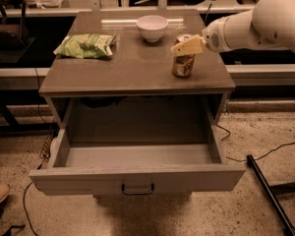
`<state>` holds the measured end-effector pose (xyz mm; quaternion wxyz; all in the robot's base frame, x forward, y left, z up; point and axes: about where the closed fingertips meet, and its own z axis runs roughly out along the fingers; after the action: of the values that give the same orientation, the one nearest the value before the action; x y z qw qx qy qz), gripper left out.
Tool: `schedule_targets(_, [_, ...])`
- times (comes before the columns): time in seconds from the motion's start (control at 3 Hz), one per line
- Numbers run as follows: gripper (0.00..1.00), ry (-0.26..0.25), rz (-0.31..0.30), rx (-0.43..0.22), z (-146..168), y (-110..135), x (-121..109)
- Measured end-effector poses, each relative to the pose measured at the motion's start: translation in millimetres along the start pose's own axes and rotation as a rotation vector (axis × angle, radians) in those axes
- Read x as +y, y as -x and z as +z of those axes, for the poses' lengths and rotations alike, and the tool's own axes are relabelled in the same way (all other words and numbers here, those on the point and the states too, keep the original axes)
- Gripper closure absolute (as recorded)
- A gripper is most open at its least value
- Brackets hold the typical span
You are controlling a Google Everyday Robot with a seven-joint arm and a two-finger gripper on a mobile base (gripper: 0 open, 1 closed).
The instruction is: Place orange can into top drawer
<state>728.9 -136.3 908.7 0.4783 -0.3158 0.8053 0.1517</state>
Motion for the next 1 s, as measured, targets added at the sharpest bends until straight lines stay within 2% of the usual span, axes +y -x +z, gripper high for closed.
schedule_targets(0.33, [0.45, 0.012, 0.004, -0.016, 3.2, 3.1, 3.3])
schedule_targets(0.67, [0.76, 0.047, 0.008, -0.066, -1.3, 11.9, 11.3])
schedule_targets(1.0, [0.98, 0.049, -0.009, -0.190, -42.3, 29.3, 10.6])
